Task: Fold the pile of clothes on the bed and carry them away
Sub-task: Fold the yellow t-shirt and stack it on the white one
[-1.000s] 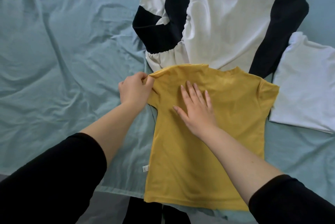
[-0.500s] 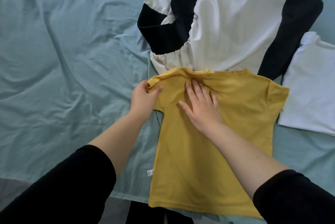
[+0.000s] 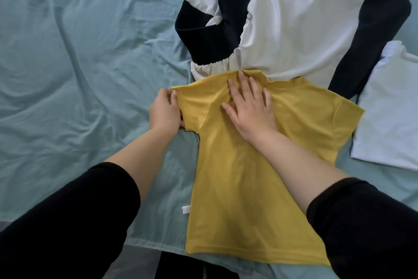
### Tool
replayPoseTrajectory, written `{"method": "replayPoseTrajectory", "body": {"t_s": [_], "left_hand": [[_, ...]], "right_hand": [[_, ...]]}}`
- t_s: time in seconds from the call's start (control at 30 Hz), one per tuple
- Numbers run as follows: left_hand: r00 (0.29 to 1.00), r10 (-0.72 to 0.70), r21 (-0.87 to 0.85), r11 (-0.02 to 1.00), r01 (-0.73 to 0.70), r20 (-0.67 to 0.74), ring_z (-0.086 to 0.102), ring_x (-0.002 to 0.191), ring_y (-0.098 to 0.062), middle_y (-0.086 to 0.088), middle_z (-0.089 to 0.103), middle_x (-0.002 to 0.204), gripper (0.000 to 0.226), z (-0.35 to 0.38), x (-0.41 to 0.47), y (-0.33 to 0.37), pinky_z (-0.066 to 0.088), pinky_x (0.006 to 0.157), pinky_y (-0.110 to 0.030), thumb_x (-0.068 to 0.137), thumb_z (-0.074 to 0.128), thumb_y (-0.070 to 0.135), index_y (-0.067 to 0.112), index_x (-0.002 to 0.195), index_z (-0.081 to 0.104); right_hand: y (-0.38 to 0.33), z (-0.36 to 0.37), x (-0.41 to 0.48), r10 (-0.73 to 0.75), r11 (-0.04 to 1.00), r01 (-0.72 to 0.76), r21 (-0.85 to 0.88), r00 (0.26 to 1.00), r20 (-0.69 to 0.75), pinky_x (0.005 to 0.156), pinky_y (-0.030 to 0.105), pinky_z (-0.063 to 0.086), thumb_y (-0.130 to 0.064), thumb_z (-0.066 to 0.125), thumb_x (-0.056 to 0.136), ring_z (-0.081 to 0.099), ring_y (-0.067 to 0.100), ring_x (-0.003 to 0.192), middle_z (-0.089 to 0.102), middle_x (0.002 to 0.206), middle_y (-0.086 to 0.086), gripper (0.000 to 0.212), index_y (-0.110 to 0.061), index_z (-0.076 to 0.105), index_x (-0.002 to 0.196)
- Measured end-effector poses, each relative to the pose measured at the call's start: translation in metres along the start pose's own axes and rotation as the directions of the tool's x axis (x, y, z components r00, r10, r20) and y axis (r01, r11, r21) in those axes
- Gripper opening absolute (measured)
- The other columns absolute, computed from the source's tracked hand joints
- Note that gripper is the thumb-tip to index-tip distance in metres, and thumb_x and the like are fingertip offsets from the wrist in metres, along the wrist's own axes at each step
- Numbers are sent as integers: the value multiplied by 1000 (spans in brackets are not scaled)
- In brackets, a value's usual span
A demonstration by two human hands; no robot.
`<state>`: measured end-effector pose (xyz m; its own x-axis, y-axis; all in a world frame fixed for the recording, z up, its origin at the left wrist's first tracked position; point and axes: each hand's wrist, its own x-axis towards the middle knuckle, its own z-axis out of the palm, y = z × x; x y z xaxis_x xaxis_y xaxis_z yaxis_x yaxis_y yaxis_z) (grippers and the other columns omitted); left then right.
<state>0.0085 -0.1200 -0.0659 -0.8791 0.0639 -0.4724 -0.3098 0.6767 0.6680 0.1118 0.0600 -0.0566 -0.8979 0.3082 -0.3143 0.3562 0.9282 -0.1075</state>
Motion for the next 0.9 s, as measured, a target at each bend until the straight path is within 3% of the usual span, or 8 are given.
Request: {"method": "replayPoseTrajectory", "body": {"t_s": [0.1,0.23,0.37,0.43,0.57,0.67,0.8,0.9], "left_hand": [[1000,-23,-21,999,24,17,64,49,-10,-1,66,79,21,-8,-10,2,54,57,-32,101,36,42,27,111,47],[999,4,80,997,-1,-36,59,84,-16,7,62,99,33,-12,-34,7,43,69,-35,100,41,35,26,132,39],[991,108,135,984,-118,75,56,88,-12,12,54,104,35,6,-69,21,44,67,-33,98,46,31,30,132,41],[973,165,138,973,-188,163,57,96,-12,14,55,109,33,22,-88,32,48,73,-35,96,47,28,32,129,44],[854,402,363,781,-508,330,42,127,-22,1,46,138,46,67,-117,57,36,103,-38,93,54,34,27,137,44],[805,366,495,647,-580,467,-1,148,-28,-1,3,161,82,113,-132,78,7,117,-52,86,56,56,39,151,9],[838,196,568,655,-498,510,-29,142,-34,1,-34,155,117,163,-129,92,-9,109,-66,68,55,81,49,138,-33],[868,95,640,636,-430,488,-30,142,-36,-2,-37,154,125,179,-120,92,-8,108,-68,60,51,90,49,130,-43]], "right_hand": [[-2,-1,-41,-12,998,14,69,1000,-27,117,39,-5,-55,12,98,-6,16,149,-8,162,-5,61,-31,5,154],[15,4,-111,77,986,-86,142,995,69,117,35,-2,-51,19,100,-6,9,149,-6,161,-12,56,-34,14,153],[49,1,-142,288,887,-267,376,958,1,116,36,17,-40,37,101,23,13,144,31,155,-8,45,-26,42,144],[70,0,-148,511,717,-416,559,859,-17,109,36,33,-29,47,99,44,19,130,53,138,0,37,-17,54,133],[121,-7,-144,818,158,-549,821,538,202,85,31,46,-17,52,94,58,19,95,63,110,7,28,-13,57,121],[159,-2,-138,848,-78,-562,823,397,352,83,35,48,-18,56,92,61,25,94,63,97,3,26,-9,60,116],[189,7,-126,709,-404,-401,822,431,558,74,38,56,-30,61,93,66,26,78,68,86,13,22,-10,62,85],[199,6,-123,613,-394,-425,815,539,577,68,36,58,-31,71,86,65,24,71,67,76,10,25,-10,61,79]]}}
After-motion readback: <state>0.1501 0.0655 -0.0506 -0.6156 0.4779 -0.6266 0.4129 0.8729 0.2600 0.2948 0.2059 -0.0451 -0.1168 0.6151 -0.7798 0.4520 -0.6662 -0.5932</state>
